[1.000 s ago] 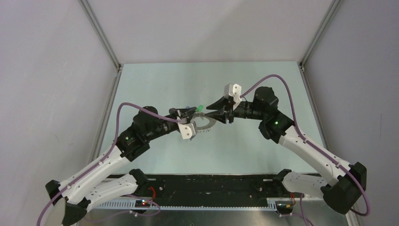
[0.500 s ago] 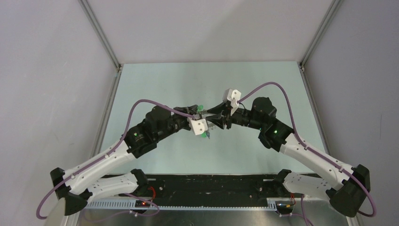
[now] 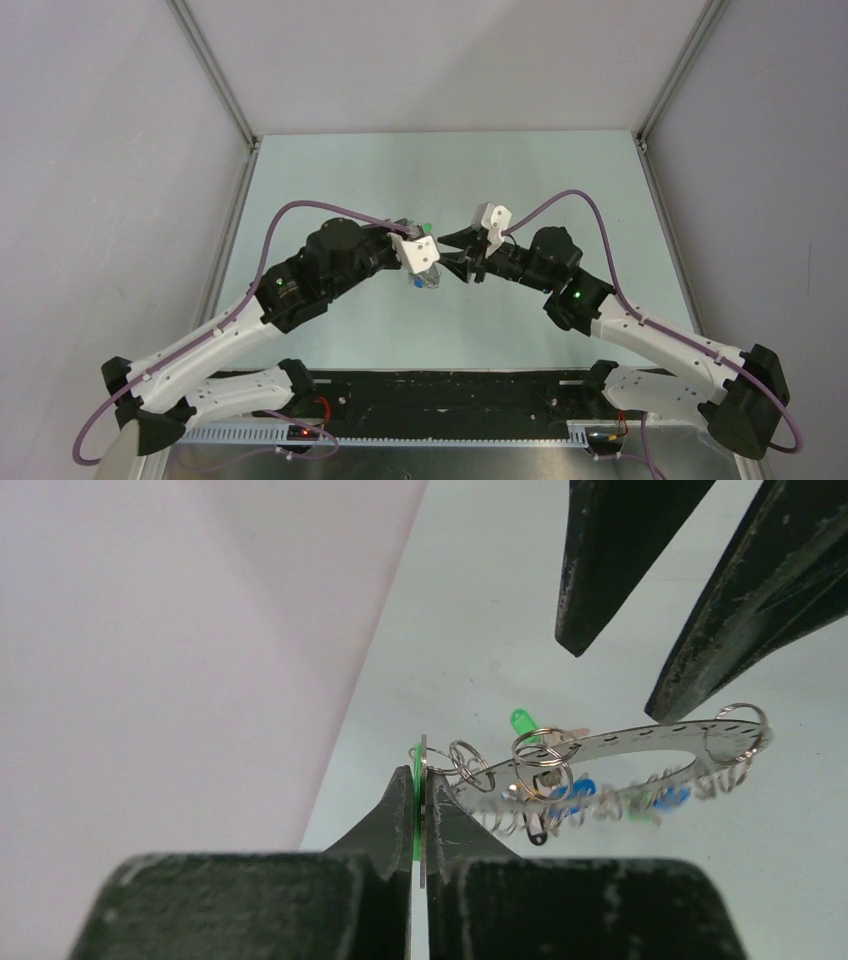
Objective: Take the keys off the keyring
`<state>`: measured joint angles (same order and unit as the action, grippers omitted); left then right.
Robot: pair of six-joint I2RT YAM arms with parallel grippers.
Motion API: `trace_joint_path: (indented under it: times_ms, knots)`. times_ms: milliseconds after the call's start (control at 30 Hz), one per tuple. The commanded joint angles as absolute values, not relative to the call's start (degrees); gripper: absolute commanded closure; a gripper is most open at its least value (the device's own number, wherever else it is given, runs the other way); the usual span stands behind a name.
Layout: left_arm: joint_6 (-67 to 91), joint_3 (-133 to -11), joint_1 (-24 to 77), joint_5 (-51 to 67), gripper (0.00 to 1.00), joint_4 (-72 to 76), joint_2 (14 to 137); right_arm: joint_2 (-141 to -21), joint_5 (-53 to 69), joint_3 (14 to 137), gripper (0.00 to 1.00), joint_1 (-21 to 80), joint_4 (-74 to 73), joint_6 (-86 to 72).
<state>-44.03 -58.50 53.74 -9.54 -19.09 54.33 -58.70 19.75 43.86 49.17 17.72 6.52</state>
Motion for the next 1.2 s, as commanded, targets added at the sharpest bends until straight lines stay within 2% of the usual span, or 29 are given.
trace_joint_path:
  times_ms: [0,67,200,833,1167]
  knots:
    - [-41.2,-63.6,54.4,-11.9,1.00,-20.2,54.7,-59.5,17.5,43.9,0.57,49.4,21.1,7.9]
    - [-39.5,-66.2,54.7,-14.1,1.00,-23.8,56.1,-59.4,17.6,43.9,0.47,49.4,20.9,7.8]
    - [-35.5,-71.9,55.9,-18.9,1.00,-32.3,59.6,-58.8,17.3,43.9,0.46,49.4,20.2,7.9]
    - [-14.7,-95.6,56.9,-21.5,1.00,-65.6,75.8,-55.6,20.4,43.8,0.48,49.3,18.4,7.8]
    - [-10.7,-102.2,56.9,-17.1,1.00,-72.4,81.3,-55.8,23.0,42.9,0.54,50.6,19.7,9.9]
